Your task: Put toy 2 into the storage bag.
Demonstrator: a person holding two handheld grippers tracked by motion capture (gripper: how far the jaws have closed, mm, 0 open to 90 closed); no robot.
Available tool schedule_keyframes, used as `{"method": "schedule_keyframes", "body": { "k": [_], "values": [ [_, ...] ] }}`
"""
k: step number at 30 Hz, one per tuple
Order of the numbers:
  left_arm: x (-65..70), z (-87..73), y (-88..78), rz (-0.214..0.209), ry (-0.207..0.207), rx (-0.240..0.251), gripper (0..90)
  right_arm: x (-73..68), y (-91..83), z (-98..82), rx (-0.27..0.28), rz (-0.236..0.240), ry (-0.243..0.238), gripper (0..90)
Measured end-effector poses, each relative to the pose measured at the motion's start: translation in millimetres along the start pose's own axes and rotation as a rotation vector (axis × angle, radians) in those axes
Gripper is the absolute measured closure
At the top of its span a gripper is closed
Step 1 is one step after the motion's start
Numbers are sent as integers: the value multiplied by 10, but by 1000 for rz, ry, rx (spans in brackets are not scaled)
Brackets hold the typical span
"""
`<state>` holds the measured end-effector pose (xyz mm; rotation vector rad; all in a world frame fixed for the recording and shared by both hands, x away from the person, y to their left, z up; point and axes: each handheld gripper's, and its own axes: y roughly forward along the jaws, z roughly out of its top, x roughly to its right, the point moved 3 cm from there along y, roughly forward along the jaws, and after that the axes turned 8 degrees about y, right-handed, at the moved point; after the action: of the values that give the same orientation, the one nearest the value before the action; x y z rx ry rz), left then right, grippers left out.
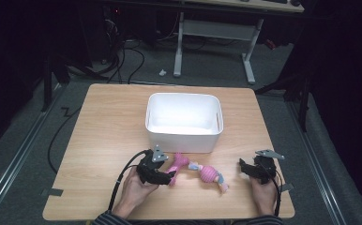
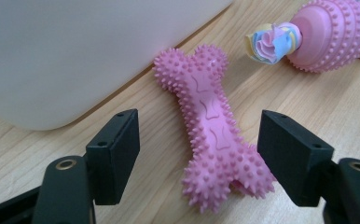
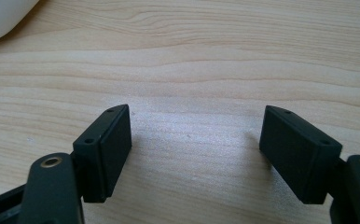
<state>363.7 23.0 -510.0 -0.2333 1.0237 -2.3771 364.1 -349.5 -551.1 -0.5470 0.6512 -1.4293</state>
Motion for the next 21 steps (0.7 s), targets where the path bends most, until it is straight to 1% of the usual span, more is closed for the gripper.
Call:
{"method": "schedule_keyframes", "body": {
  "k": [10,12,15,17,21],
  "values": [
    [14,72,159,-28,-20,-53,310,0,0,0,0,0,0,253],
    [15,91,190,-24,-20,-71,316,0,0,0,0,0,0,254],
    [35,133,239,-23,-2,-95,318,-1,0,0,1,1,-1,257],
    [40,160,262,-21,2,-100,324,-1,0,0,0,1,-1,257],
    [29,191,316,-19,-18,-124,339,-1,0,0,0,1,-1,257]
  ]
}}
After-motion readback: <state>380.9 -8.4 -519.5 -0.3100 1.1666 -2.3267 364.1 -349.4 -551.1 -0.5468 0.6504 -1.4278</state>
